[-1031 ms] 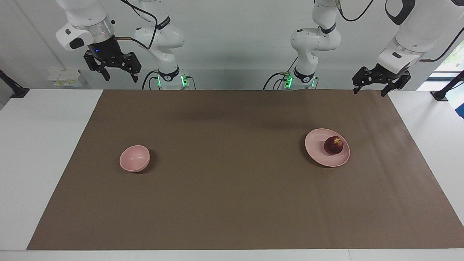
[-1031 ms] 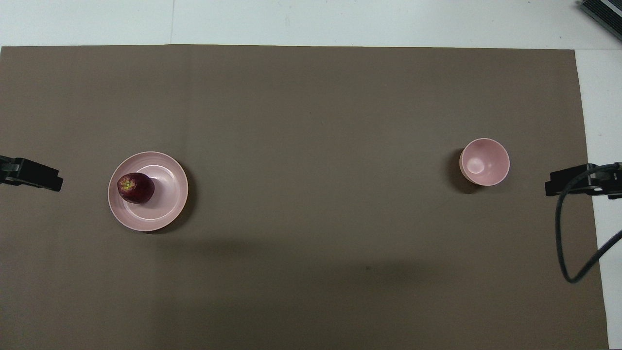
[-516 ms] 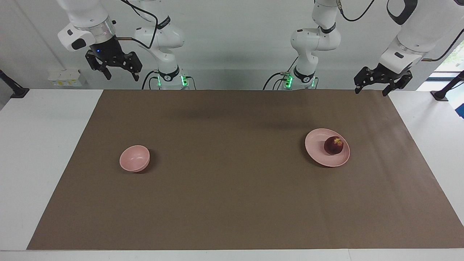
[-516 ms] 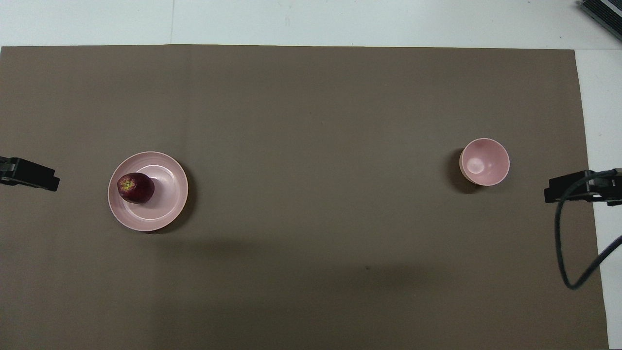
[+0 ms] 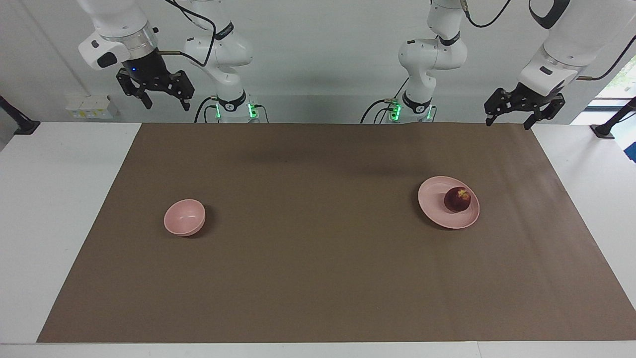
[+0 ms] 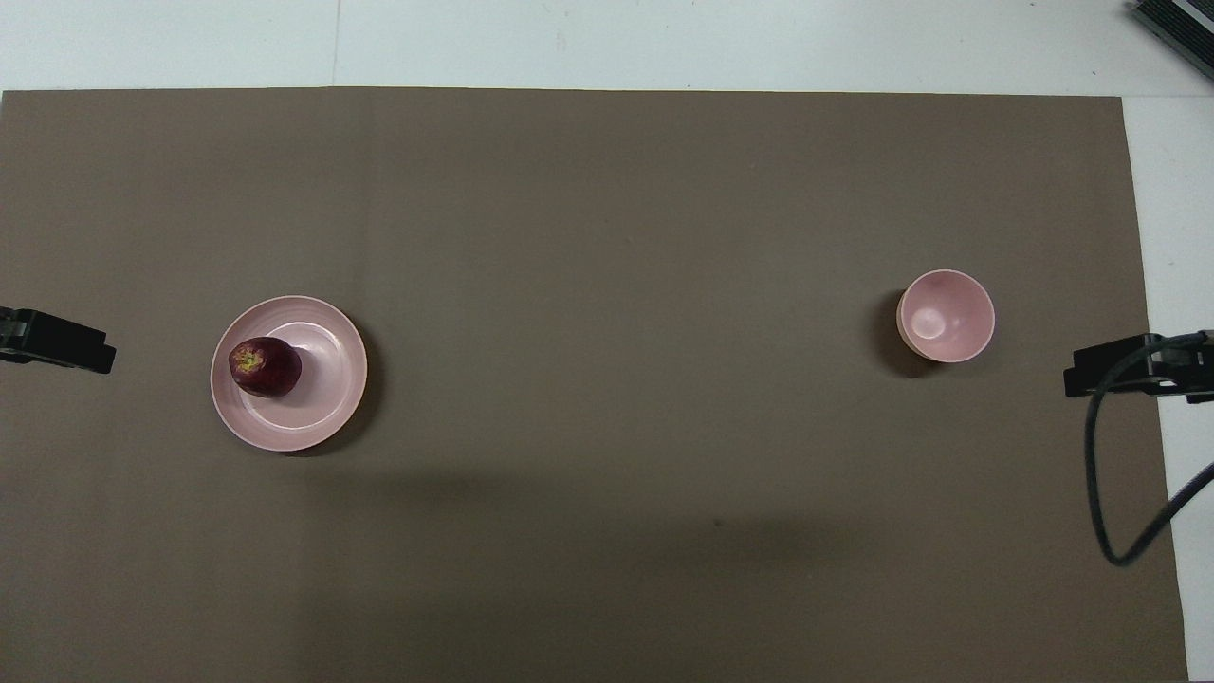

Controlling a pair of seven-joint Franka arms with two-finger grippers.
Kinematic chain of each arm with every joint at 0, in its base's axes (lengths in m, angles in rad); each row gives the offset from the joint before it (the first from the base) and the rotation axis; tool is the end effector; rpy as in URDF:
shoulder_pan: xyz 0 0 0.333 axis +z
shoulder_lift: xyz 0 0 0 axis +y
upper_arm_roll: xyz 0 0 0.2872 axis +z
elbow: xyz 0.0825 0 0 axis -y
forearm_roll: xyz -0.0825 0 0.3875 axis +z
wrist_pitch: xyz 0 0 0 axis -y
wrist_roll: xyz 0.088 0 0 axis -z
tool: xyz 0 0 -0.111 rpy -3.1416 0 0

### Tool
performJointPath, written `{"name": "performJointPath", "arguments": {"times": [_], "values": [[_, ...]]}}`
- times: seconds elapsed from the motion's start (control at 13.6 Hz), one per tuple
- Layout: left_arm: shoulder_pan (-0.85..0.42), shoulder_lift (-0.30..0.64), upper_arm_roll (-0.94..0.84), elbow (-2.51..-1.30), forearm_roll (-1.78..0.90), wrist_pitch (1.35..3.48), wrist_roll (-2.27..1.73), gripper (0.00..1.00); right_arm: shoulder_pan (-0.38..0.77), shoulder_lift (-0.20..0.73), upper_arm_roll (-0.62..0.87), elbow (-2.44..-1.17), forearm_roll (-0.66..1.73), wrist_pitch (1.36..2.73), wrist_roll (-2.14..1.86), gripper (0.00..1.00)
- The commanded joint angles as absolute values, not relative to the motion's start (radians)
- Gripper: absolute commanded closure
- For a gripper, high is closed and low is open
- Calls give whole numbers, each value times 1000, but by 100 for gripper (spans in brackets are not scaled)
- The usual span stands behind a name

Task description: Move apple from plate to bowl

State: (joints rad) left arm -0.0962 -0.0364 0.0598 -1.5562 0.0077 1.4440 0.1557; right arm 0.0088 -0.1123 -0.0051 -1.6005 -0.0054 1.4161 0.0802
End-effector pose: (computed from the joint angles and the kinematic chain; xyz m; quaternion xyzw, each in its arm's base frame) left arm 0.5338 -0.0179 0.6078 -0.9947 0.0956 0.0380 0.0005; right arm 0.5089 0.0011 0.6248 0.9986 -0.0385 -0.0359 0.0039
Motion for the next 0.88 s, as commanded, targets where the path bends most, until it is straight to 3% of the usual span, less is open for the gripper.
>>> {"name": "performJointPath", "arguments": {"times": [0.0,0.81], "values": [[-100,-41,60,-1548,14,1428,155,0,2,-143,-8,-1635,15,1424,44,0],[-91,-67,55,-1601,-3,1424,169,0,-5,-146,-6,-1641,15,1422,46,0]]}}
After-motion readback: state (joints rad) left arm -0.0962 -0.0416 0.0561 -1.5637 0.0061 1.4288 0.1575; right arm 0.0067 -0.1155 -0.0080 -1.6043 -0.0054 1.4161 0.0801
